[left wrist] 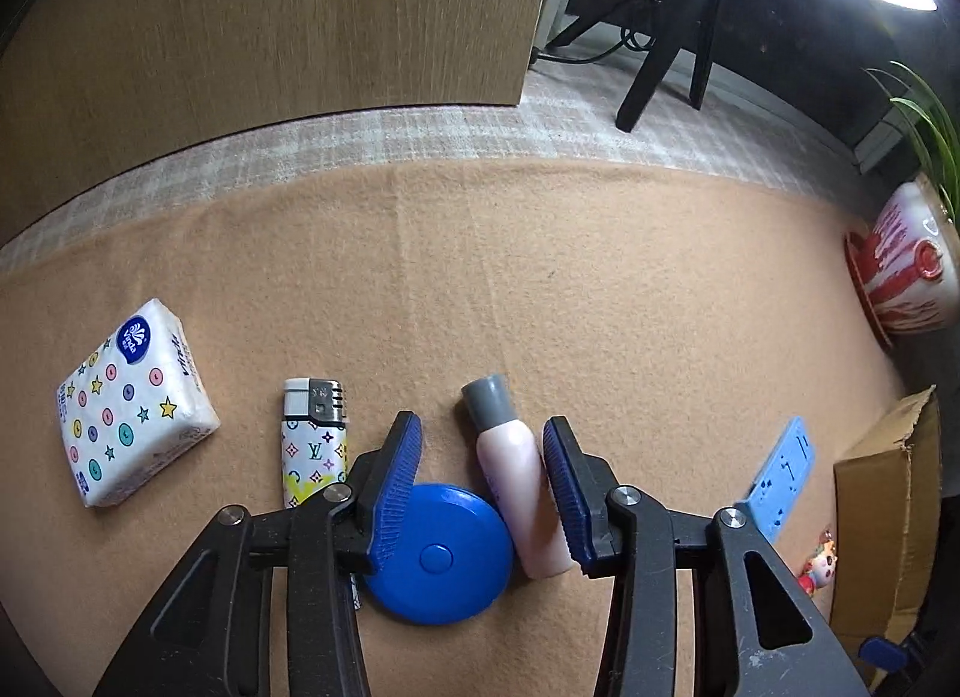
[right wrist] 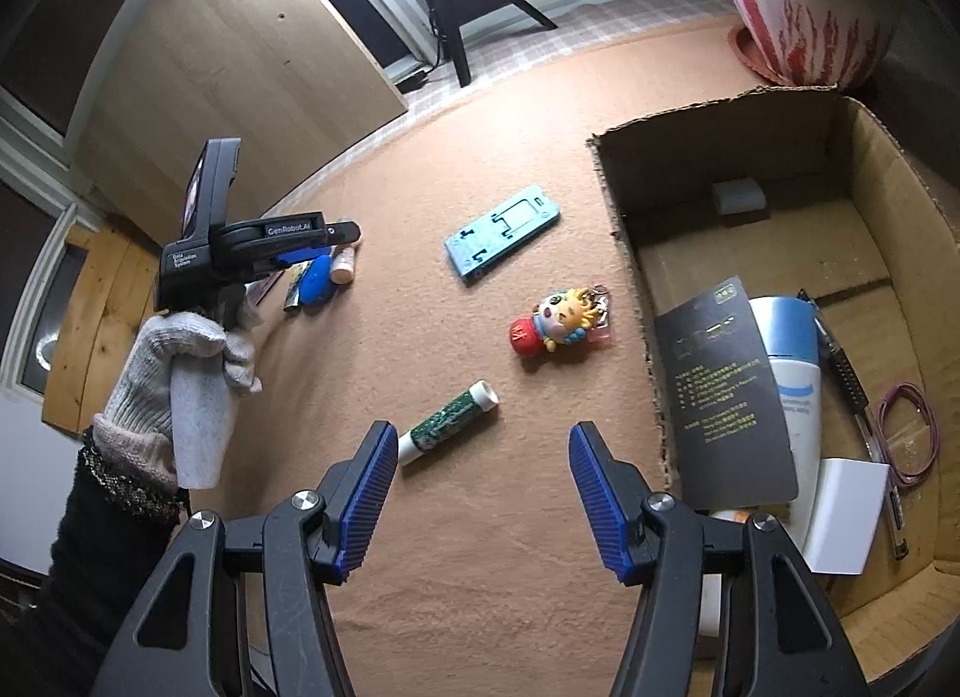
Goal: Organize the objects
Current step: 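Close the left tool on the pink bottle and lift it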
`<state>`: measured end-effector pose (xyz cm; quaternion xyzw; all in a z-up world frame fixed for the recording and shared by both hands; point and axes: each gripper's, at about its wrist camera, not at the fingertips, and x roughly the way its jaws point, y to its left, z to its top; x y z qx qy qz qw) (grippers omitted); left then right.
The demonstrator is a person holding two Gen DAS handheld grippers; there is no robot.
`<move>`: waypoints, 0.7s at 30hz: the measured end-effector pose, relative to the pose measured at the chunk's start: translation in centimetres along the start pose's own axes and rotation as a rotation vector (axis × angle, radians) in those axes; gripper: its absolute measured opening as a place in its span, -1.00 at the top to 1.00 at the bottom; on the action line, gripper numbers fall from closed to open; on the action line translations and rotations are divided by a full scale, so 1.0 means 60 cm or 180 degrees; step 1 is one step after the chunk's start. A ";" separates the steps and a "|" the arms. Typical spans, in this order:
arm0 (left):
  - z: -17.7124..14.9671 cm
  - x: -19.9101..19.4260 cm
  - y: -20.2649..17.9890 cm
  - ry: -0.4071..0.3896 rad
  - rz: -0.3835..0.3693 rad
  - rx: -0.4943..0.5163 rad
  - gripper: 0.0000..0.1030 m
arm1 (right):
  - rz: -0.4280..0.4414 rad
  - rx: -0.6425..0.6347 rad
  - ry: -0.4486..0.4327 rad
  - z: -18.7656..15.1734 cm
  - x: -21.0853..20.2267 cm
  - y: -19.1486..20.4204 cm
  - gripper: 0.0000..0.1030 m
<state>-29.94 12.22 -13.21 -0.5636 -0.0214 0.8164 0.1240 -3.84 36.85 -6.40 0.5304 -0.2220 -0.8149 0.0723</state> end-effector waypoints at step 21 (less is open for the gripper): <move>-0.181 -0.069 0.035 -0.0105 -0.0532 -0.0295 0.59 | 0.0115 -0.0251 0.0084 0.002 0.026 0.052 -0.08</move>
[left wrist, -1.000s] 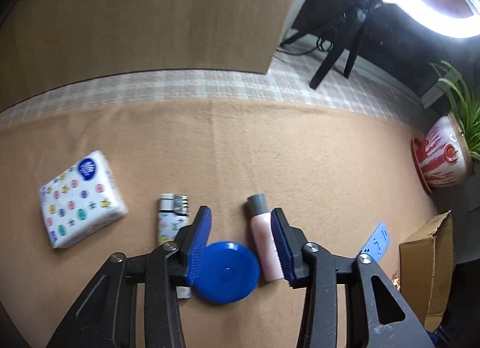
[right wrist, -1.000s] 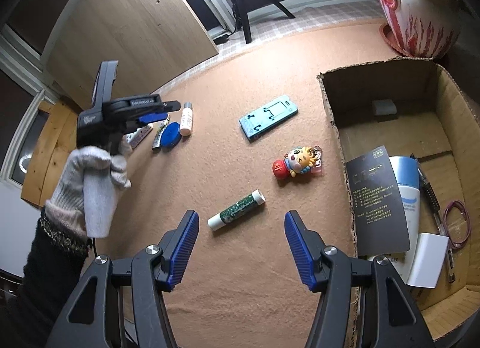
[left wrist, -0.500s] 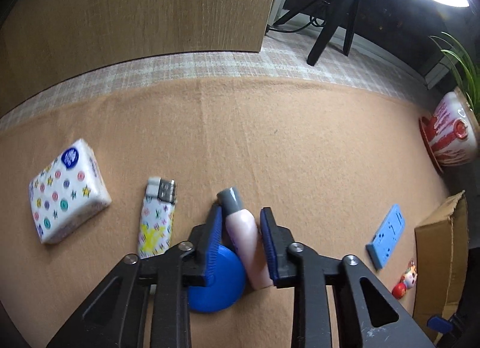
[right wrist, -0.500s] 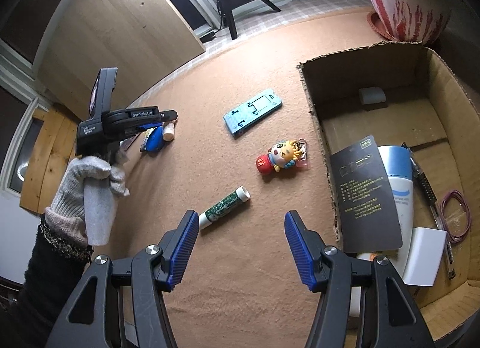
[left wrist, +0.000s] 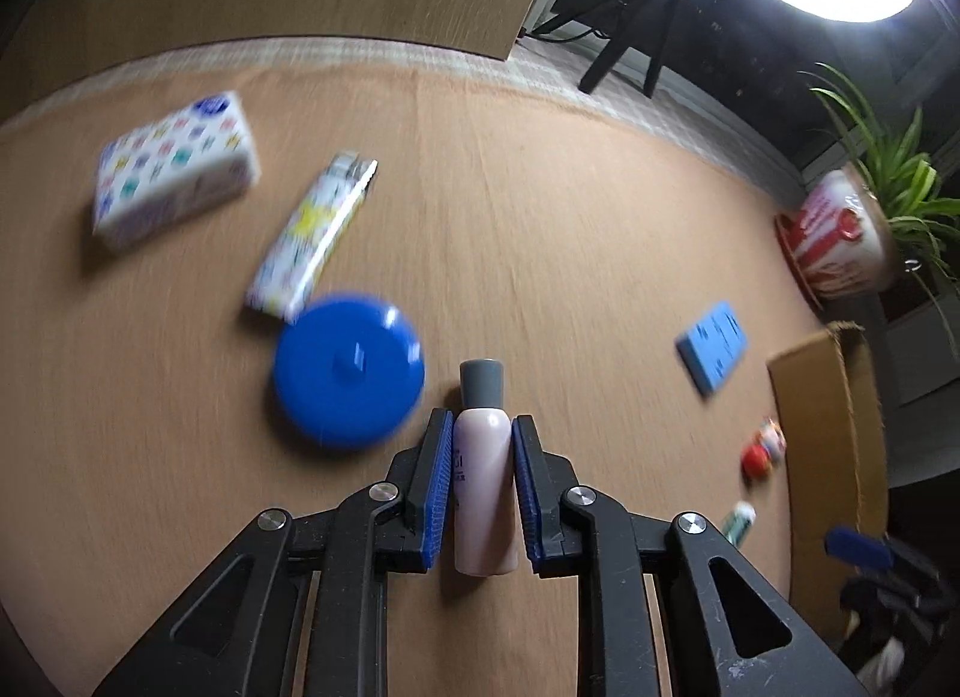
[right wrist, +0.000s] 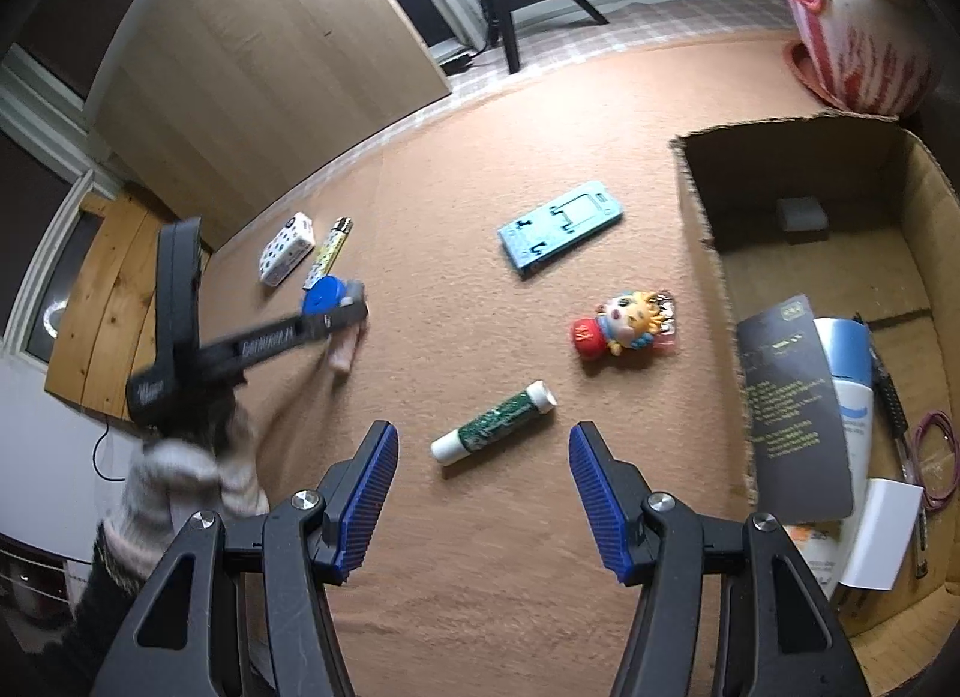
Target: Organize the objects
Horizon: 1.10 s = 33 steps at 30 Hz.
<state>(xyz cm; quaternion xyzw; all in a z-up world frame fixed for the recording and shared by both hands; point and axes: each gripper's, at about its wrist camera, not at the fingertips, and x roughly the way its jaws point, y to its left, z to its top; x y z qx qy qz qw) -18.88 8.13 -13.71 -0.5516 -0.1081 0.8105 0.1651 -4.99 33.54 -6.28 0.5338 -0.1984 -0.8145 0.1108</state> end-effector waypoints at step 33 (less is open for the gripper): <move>0.059 -0.009 0.028 -0.0148 0.0889 -0.0082 -0.01 | 0.0054 -0.0299 0.0080 -0.009 0.033 0.058 -0.08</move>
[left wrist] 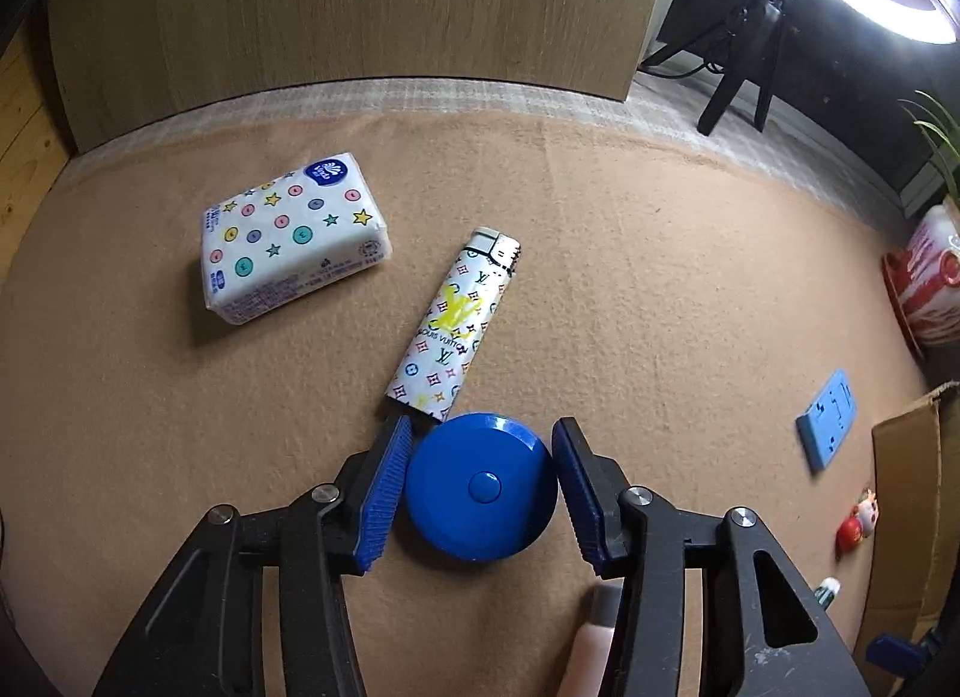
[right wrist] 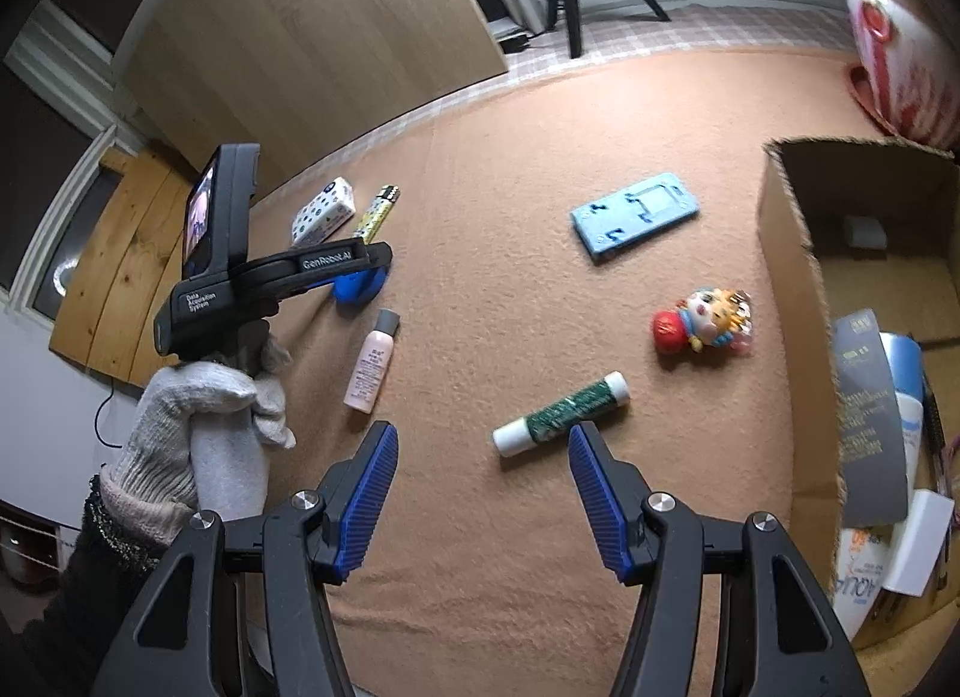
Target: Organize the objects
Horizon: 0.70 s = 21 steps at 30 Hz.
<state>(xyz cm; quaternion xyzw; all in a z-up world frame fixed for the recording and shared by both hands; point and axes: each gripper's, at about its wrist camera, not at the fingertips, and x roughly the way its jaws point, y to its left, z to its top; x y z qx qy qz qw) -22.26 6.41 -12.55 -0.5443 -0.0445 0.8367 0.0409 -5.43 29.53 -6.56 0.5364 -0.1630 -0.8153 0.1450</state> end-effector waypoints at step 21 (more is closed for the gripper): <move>-0.098 -0.060 0.117 -0.0068 -0.0182 -0.0055 -0.01 | -0.0223 -0.0772 0.0368 0.046 0.183 0.144 -0.08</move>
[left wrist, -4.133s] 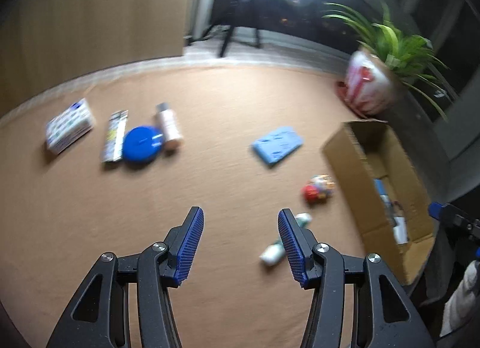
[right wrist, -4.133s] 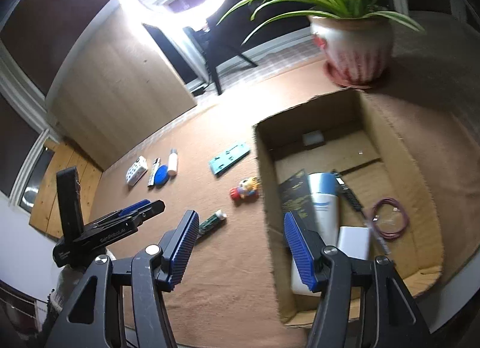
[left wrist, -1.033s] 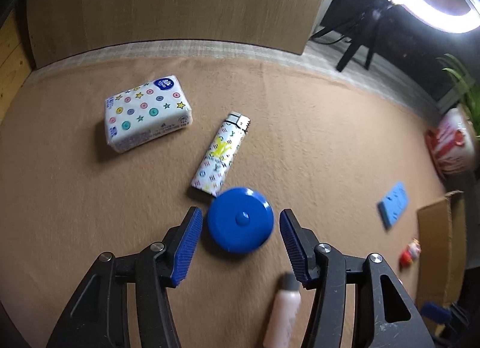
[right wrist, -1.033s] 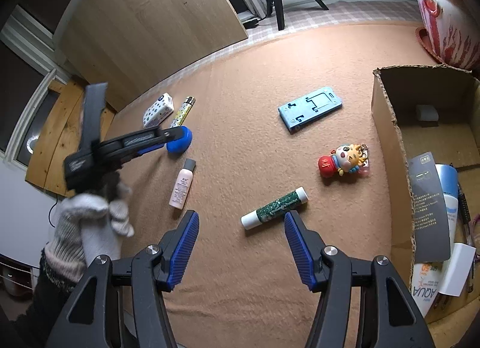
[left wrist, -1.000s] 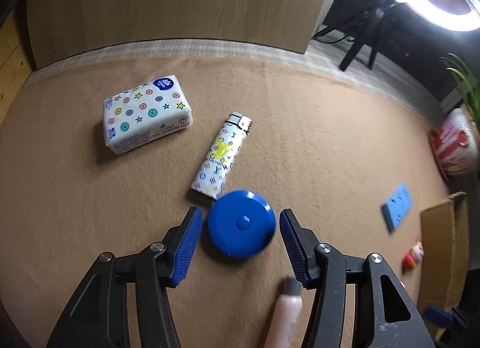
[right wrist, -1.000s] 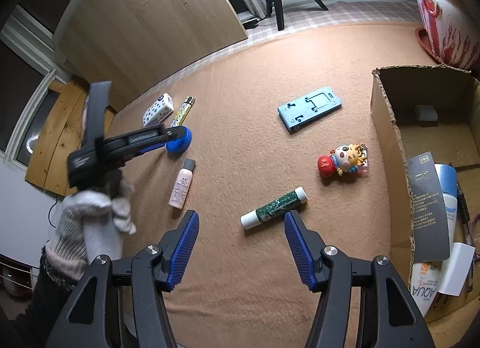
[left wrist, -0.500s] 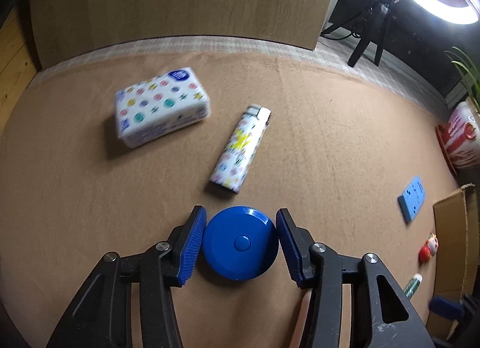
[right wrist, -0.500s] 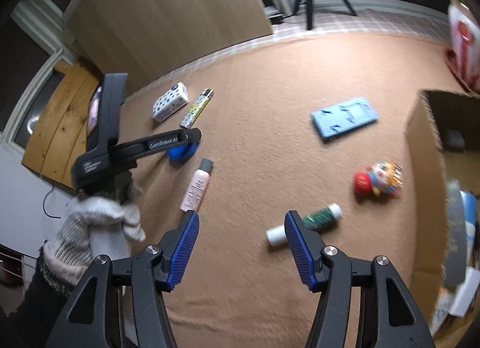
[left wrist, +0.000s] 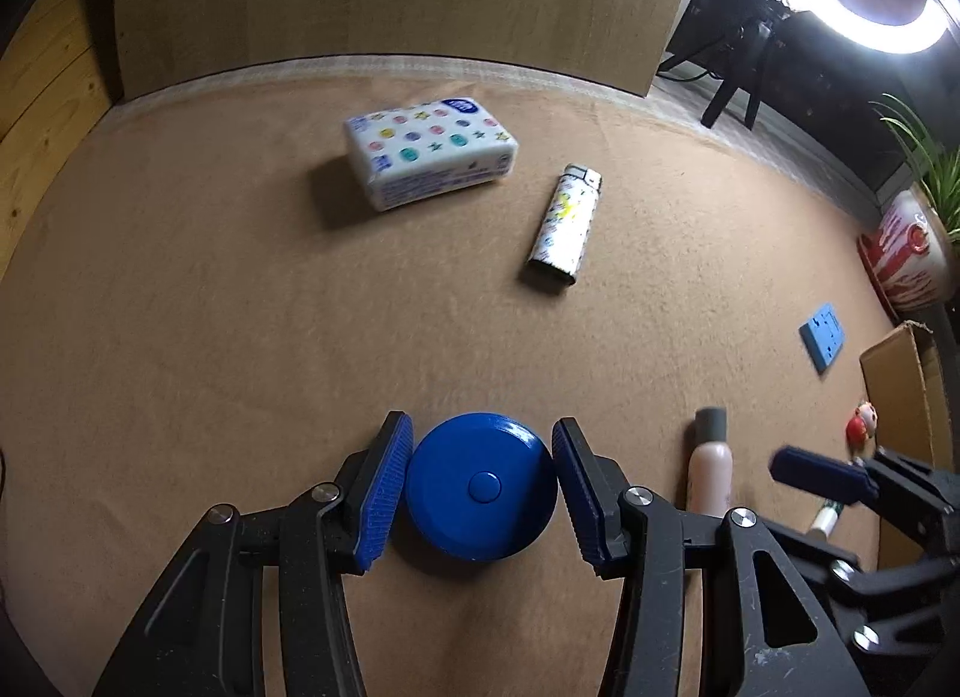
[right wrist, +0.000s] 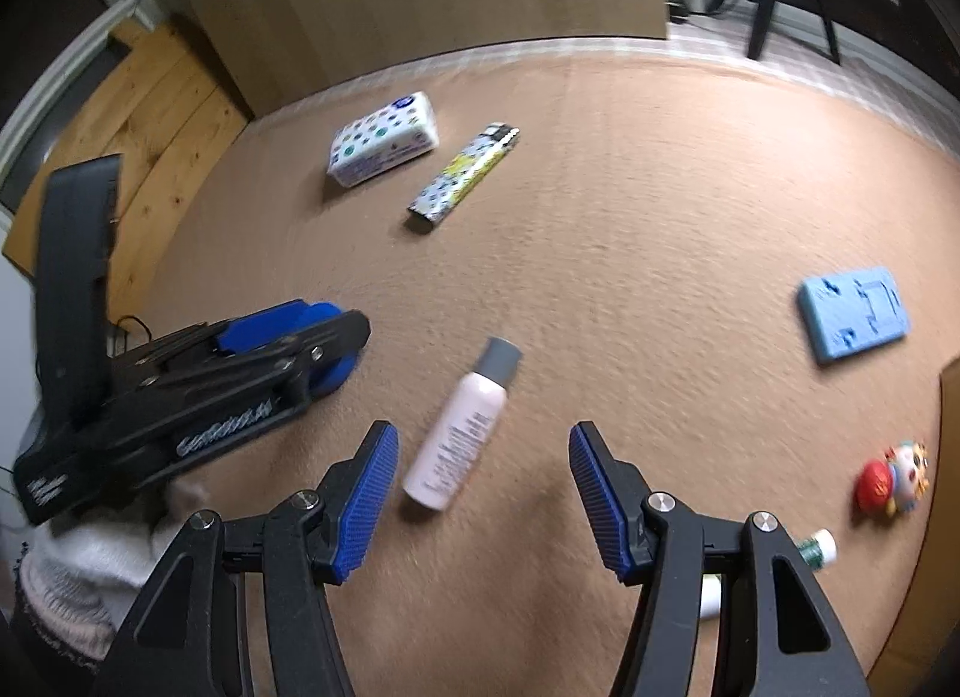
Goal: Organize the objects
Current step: 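Grasp the blue tape measure with the left tool while the right tool grasps the pink bottle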
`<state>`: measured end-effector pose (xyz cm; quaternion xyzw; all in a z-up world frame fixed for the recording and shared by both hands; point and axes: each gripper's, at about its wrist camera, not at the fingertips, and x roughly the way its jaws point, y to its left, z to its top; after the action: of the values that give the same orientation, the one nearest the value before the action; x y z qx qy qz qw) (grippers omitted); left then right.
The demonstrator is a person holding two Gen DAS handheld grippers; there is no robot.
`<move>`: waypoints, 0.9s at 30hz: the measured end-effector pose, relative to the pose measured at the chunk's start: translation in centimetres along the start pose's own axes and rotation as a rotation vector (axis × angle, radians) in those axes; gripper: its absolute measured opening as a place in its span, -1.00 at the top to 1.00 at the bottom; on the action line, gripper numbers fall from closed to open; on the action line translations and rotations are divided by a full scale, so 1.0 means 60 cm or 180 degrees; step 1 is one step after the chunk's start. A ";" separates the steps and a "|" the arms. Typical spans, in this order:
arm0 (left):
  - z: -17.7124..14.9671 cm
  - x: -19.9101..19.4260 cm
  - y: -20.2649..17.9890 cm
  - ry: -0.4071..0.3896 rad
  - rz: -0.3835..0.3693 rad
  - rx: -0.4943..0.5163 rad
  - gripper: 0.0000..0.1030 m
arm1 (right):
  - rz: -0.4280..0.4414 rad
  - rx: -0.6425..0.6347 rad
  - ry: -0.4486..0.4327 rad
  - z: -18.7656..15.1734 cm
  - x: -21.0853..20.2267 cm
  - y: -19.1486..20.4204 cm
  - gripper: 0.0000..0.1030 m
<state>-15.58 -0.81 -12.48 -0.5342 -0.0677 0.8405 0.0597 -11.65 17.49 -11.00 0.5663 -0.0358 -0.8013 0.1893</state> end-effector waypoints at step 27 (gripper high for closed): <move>-0.062 -0.028 0.000 -0.0008 0.0031 0.0116 -0.05 | -0.0373 -0.0226 0.0058 -0.014 0.005 0.001 0.64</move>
<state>-11.47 -0.91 -12.53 -0.5324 -0.0498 0.8425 0.0652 -10.97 17.49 -11.53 0.5677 0.0277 -0.8066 0.1624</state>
